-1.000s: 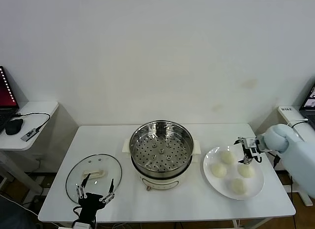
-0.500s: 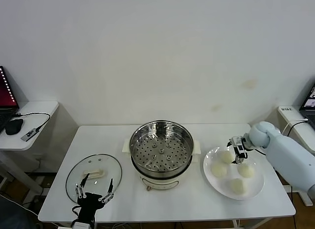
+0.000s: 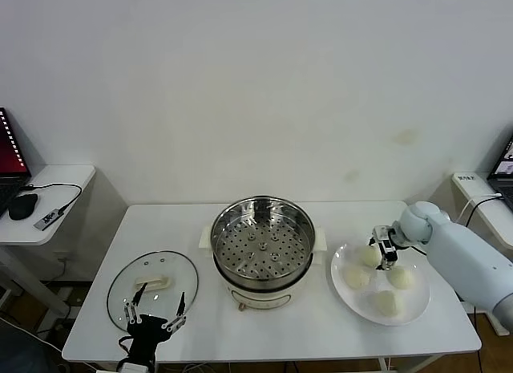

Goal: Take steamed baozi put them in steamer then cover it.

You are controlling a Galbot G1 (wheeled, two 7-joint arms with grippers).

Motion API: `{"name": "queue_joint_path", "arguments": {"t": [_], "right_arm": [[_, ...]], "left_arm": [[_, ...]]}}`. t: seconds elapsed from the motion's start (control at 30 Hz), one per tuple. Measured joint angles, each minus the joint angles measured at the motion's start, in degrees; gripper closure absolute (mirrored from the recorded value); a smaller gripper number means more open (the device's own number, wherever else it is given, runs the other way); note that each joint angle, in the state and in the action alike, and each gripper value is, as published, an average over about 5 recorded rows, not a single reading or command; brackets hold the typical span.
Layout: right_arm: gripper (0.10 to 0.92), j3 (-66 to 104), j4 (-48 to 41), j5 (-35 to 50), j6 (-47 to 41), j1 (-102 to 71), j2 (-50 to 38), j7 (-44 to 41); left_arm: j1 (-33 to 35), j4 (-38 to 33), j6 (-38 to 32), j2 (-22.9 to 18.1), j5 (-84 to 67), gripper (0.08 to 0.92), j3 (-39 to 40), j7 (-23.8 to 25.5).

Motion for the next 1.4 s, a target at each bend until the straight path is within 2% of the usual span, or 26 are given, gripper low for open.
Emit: {"name": "queue_joint_path", "arguments": {"t": [0.63, 0.97, 1.2, 1.4], "right_arm": [[0.466, -1.5, 0.2, 1.8, -0.4, 1.9, -0.6, -0.3], [0.478, -5.6, 5.9, 6.8, -1.8, 7.0, -5.4, -0.4], [0.474, -11.5, 12.0, 14.3, -3.5, 15.7, -9.1, -0.5], [0.474, -18.8, 16.2, 21.5, -4.3, 25.9, -8.7, 0.2]], "left_arm": [[0.5, -0.9, -0.1, 0.2, 0.5, 0.177, 0.3, -0.1], [0.2, -0.3, -0.1, 1.0, 0.4, 0.177, 0.4, -0.1], [-0.4, -0.2, 0.0, 1.5, 0.4, 0.177, 0.7, -0.1], [-0.7, -0.2, 0.0, 1.8, 0.2, 0.177, 0.4, -0.1]]}}
